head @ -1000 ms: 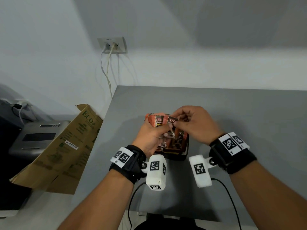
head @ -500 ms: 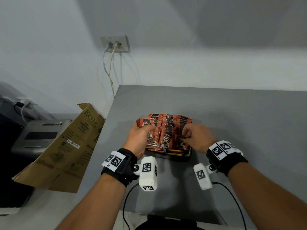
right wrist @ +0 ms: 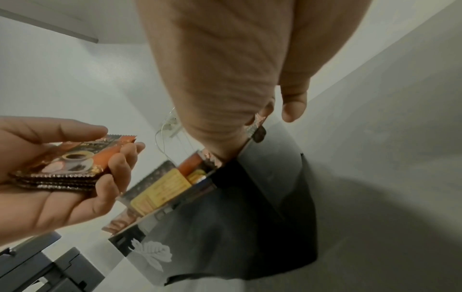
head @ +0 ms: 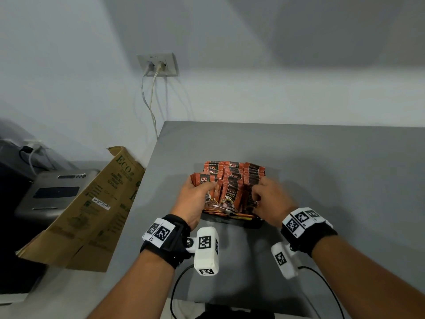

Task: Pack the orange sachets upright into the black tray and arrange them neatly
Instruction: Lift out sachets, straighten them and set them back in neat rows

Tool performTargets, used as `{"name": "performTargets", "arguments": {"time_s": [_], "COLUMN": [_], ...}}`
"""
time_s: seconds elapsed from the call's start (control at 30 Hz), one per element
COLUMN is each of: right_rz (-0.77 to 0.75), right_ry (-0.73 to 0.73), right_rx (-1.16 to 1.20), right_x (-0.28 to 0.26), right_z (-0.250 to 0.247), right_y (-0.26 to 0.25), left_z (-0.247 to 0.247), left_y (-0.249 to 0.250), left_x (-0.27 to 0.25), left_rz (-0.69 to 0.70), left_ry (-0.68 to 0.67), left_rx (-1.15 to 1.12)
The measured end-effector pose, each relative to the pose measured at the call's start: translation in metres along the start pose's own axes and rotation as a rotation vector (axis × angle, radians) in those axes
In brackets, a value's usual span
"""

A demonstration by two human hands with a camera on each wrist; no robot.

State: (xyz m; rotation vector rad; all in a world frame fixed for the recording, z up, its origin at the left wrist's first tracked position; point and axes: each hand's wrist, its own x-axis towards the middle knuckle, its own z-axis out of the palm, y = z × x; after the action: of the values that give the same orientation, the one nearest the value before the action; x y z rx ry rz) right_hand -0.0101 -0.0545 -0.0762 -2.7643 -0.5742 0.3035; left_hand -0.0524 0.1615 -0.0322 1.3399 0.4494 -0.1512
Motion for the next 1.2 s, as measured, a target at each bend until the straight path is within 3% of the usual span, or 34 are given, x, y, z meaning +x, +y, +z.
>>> {"name": "performTargets", "arguments": {"time_s": [0.27, 0.47, 0.6, 0.73, 0.8, 0.9, 0.97, 1.2], "right_rz": [-0.047, -0.036, -0.004, -0.037, -0.01, 0.139, 0.192, 0.168], "right_ry": [0.024, 0.021, 0.227, 0.104, 0.139, 0.244, 0.232, 0.07], "right_rx": [-0.05, 0.042, 0.33, 0.612, 0.603, 0.592, 0.522, 0.313], "right_x": [0.0, -0.006, -0.008, -0.006, 0.001, 0.013, 0.016, 0.018], "right_z": [0.004, -0.008, -0.035, -0.055, -0.054, -0.052, -0.047, -0.013], "right_y": [0.0, 0.0, -0.016, -0.047, -0.048, -0.039, -0.037, -0.045], "left_z": [0.0, -0.004, 0.001, 0.011, 0.01, -0.004, -0.013, -0.019], "left_y": [-0.006, -0.005, -0.008, -0.009, -0.008, -0.005, -0.002, -0.005], "left_x": [0.0, -0.001, -0.002, -0.003, -0.002, 0.006, 0.009, 0.005], "left_rz": [-0.026, -0.061, -0.024, 0.054, 0.08, 0.09, 0.072, 0.047], "left_ry": [0.007, -0.025, -0.108, -0.198, -0.139, 0.064, 0.138, 0.128], "left_rx": [-0.037, -0.094, 0.013, 0.075, 0.091, 0.088, 0.072, 0.046]}}
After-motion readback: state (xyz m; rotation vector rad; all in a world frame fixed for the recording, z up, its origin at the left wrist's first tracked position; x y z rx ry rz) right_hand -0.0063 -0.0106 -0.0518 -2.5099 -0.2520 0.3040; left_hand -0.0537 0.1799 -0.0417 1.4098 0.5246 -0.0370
